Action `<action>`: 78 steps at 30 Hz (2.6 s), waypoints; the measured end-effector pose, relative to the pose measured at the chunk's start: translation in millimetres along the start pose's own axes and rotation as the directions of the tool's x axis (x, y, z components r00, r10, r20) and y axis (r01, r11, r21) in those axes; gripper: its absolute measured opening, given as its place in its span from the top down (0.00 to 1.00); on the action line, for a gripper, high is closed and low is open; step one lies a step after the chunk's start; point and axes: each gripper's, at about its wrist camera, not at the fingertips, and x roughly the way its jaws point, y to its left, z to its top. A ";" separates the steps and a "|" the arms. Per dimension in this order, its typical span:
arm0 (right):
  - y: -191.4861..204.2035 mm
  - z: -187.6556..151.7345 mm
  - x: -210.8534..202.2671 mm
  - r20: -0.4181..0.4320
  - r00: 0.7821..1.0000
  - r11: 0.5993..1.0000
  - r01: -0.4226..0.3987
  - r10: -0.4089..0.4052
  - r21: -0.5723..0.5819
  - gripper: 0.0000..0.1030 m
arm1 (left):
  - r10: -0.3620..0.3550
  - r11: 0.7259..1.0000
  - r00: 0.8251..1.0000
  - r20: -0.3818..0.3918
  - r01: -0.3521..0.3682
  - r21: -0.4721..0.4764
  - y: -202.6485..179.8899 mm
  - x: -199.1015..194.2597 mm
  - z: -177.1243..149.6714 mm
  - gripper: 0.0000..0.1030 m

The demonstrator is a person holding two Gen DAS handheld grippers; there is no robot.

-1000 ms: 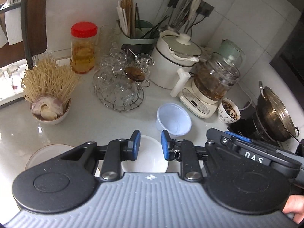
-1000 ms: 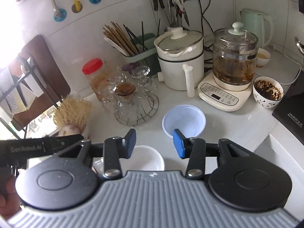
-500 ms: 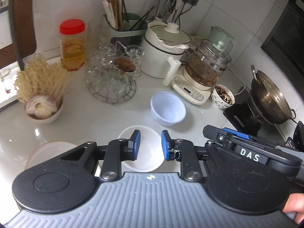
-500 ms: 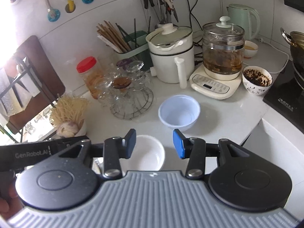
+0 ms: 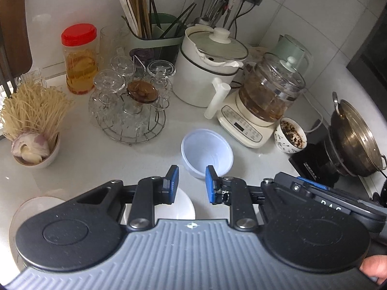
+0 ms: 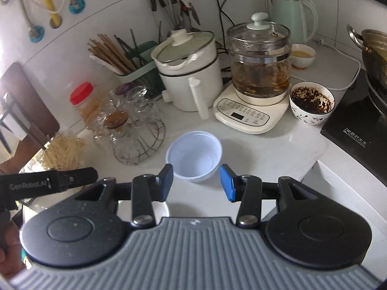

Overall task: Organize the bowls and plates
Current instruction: 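Move both grippers to the other white plastic bowl, then close the left gripper on the plastic bowl rim while the right gripper grips it too, then lift the plastic bowl with both grippers and lower it into the nested bowls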

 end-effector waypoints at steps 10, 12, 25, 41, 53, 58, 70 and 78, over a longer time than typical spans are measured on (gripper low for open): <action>-34.0 17.1 51.8 -0.042 0.998 0.997 -0.035 0.037 0.063 0.56 | 0.017 0.999 0.998 -0.061 -0.019 -0.032 -10.9 56.6 21.8 0.71; -36.8 20.0 59.1 -0.045 0.997 0.997 -0.053 0.056 0.061 0.56 | 0.016 0.999 0.998 -0.061 -0.018 -0.036 -12.6 64.9 25.6 0.65; -54.9 33.7 128.9 -0.163 0.979 0.990 -0.109 0.123 0.091 0.56 | 0.045 0.993 0.988 -0.147 -0.059 -0.097 -4.4 140.1 36.7 0.62; -64.8 32.2 193.3 -0.281 0.951 0.985 -0.090 0.129 0.147 0.56 | 0.026 0.987 0.963 -0.267 -0.067 -0.145 15.9 208.7 44.8 0.62; -66.2 26.9 212.3 -0.343 0.928 0.982 -0.089 0.143 0.167 0.86 | 0.011 0.988 0.951 -0.310 -0.058 -0.144 15.5 229.3 42.4 0.90; -66.0 23.3 205.5 -0.343 0.928 0.981 -0.092 0.146 0.170 0.87 | 0.011 0.992 0.957 -0.291 -0.048 -0.120 10.9 224.0 42.4 0.90; -57.7 29.6 157.8 -0.286 0.940 0.975 -0.140 0.185 0.170 0.87 | -0.033 0.989 0.976 -0.217 0.000 -0.147 7.4 169.5 46.2 0.90; -40.4 30.9 119.2 -0.251 0.944 0.973 -0.180 0.212 0.145 0.86 | -0.069 0.985 0.982 -0.174 0.038 -0.171 14.8 118.2 41.2 0.90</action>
